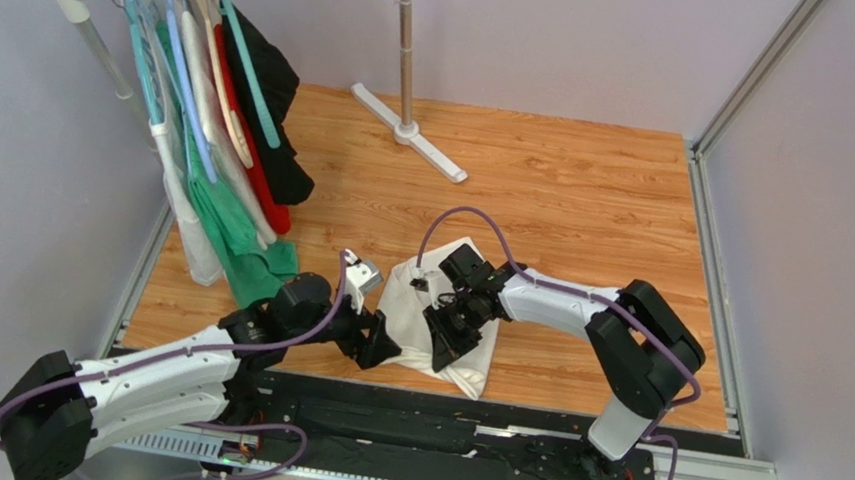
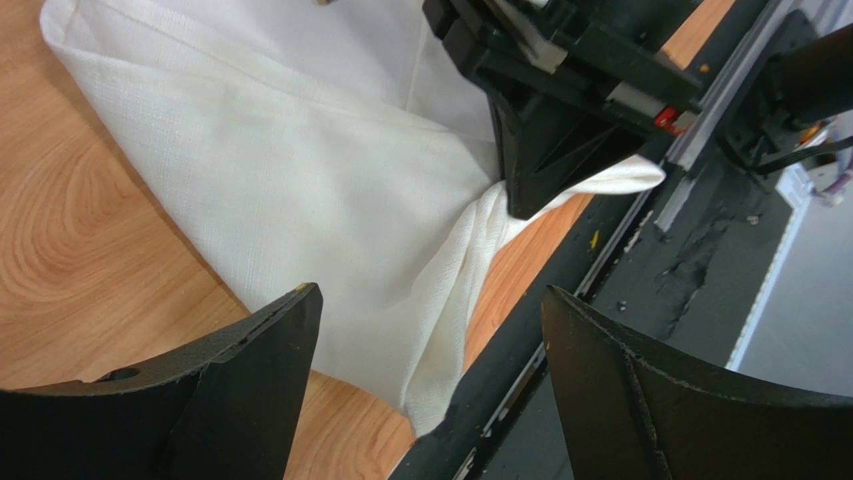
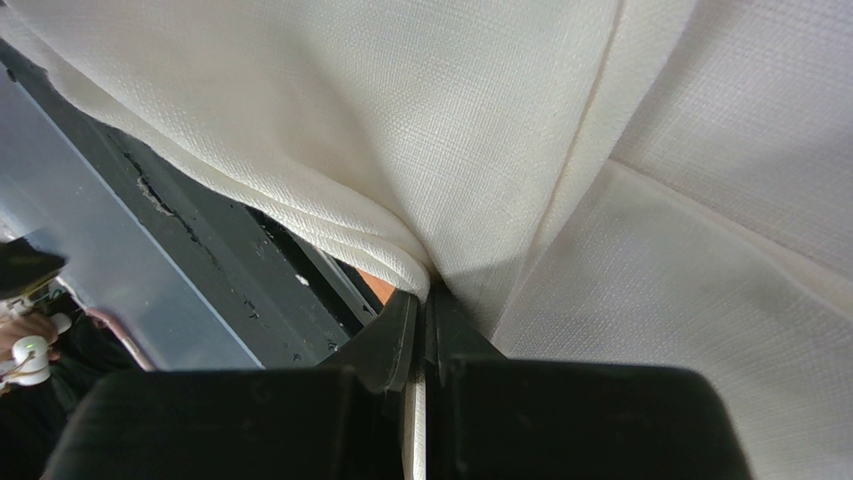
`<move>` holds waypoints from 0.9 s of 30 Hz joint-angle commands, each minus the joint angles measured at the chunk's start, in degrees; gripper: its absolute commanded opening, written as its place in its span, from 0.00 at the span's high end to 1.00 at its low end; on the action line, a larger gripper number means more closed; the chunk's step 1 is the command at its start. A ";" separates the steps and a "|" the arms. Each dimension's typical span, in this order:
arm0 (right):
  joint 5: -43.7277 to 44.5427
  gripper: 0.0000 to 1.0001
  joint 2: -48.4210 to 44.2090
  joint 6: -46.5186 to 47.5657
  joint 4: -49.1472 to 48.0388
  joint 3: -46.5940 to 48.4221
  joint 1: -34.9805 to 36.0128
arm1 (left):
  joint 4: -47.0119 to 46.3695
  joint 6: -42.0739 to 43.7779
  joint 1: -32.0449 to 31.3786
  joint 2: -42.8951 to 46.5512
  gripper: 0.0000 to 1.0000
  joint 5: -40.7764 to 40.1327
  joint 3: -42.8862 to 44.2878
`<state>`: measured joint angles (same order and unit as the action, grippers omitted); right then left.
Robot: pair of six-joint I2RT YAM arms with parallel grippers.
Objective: Fold the napkin, place the utensils inside, and roll it up
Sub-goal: Roll the napkin with the utensil
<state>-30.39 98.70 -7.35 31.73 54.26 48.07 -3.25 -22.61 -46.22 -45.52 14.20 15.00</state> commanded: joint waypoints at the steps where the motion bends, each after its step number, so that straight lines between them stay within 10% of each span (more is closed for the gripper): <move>1: -3.18 1.00 1.50 1.47 0.27 2.08 -1.31 | -1.85 2.83 -2.03 -2.73 0.11 -3.29 1.16; 27: -9.68 1.00 6.51 3.40 2.11 4.63 -7.12 | 2.72 4.86 -15.13 -11.87 0.13 -20.16 6.52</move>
<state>-40.27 104.40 -5.63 34.04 57.14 41.47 -1.02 -19.25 -60.10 -53.76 -1.32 17.30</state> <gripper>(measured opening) 0.018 0.887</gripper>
